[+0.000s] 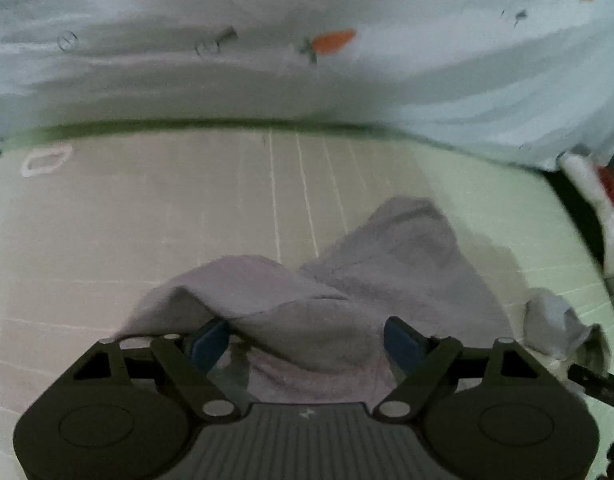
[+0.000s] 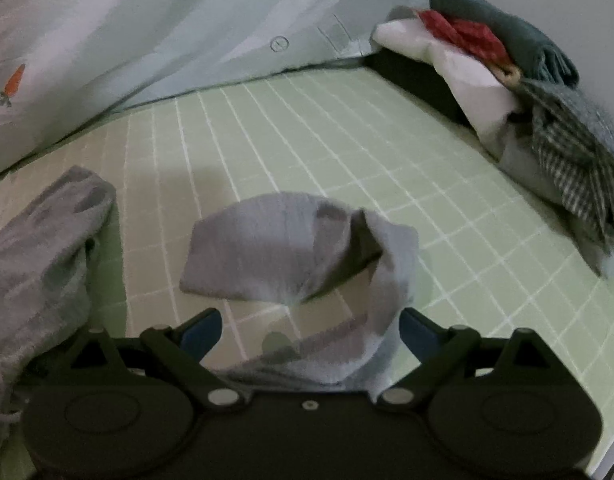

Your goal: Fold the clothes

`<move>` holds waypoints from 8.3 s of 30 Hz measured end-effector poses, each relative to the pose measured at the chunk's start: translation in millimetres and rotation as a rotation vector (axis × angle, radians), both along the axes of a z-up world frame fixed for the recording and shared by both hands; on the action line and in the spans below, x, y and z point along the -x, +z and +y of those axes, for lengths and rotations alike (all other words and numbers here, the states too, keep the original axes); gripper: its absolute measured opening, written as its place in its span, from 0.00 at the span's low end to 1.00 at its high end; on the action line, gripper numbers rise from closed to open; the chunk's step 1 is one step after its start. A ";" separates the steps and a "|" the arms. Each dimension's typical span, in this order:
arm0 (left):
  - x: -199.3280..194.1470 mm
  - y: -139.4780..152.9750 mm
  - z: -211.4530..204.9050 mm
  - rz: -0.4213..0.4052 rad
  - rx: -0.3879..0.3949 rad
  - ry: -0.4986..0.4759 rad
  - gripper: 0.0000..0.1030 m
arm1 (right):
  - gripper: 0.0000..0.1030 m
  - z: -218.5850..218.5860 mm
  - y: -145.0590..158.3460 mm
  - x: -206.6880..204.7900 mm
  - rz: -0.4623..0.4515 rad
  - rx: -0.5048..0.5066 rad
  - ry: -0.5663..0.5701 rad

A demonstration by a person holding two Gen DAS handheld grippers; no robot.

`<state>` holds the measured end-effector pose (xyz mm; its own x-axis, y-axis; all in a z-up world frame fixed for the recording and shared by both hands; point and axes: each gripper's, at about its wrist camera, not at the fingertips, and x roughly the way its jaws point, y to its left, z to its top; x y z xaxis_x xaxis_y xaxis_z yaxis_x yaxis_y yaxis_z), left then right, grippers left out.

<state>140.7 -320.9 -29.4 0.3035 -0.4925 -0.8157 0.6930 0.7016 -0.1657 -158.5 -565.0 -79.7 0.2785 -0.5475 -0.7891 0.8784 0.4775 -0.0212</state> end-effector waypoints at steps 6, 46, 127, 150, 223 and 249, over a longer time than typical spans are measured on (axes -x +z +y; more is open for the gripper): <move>-16.8 -8.7 2.1 0.104 0.076 0.049 0.06 | 0.93 2.5 -4.0 -2.4 0.039 0.000 -0.008; -15.4 -0.7 211.9 0.107 0.129 0.588 0.71 | 0.94 46.3 -6.7 -97.9 0.130 0.019 0.428; 54.8 10.9 48.2 -0.168 0.165 0.181 0.15 | 0.97 5.3 -3.4 -50.2 0.141 0.171 0.225; 90.4 21.0 104.6 0.038 0.349 0.352 0.51 | 1.00 4.0 -32.6 -27.5 0.067 0.025 0.123; 4.1 -39.5 237.6 -0.058 0.042 0.565 0.20 | 0.95 20.7 -28.3 -101.4 0.066 0.103 0.286; 17.6 -55.5 249.2 0.030 0.091 0.527 0.32 | 0.69 108.7 -32.7 -133.8 -0.652 -0.886 0.330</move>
